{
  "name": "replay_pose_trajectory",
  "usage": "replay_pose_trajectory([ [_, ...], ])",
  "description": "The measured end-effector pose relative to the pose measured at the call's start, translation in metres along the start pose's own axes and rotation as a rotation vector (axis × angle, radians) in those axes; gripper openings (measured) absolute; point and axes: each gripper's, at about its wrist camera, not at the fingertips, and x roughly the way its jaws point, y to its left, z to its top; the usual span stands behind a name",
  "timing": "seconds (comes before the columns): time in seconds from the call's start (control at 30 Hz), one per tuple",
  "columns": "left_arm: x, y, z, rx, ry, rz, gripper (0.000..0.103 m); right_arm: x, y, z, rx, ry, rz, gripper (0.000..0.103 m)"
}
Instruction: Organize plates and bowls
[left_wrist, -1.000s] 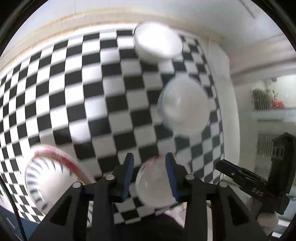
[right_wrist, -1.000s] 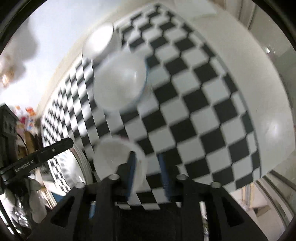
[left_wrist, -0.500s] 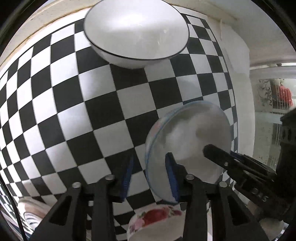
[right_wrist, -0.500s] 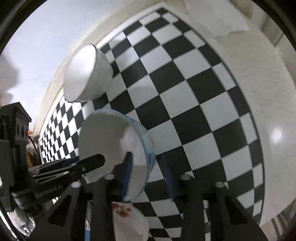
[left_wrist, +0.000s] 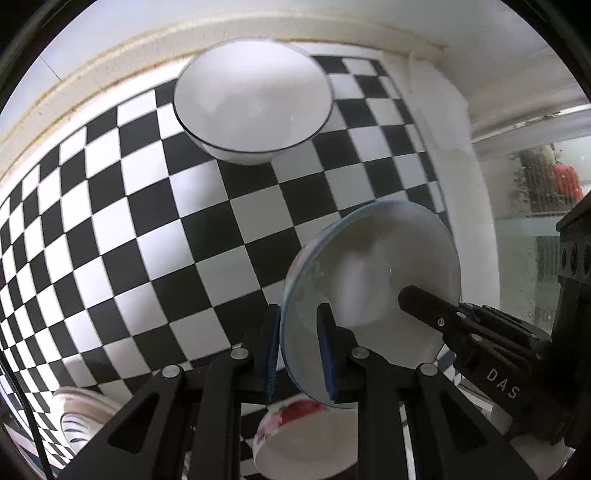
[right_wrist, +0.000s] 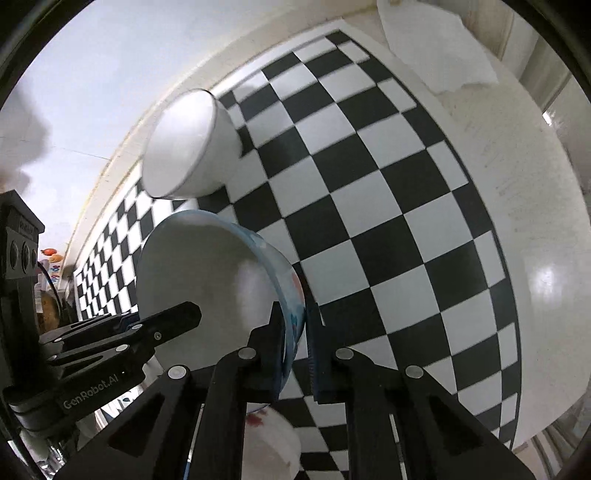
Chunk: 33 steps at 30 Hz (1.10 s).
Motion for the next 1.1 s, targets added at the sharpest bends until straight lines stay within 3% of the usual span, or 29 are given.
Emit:
replay_pose_trajectory([
  [0.37, -0.055, 0.000, -0.060, 0.031, -0.007, -0.043, 0.017, -0.058, 0.032, -0.064, -0.056, -0.043, 0.016, 0.013],
  [0.73, -0.022, 0.010, -0.112, 0.032, 0.082, -0.025, 0.017, -0.040, 0.020, -0.131, -0.037, 0.030, -0.022, 0.013],
  [1.1, 0.002, 0.010, -0.124, 0.053, 0.118, 0.033, 0.017, -0.014, 0.013, -0.150, -0.019, 0.080, -0.044, 0.013],
])
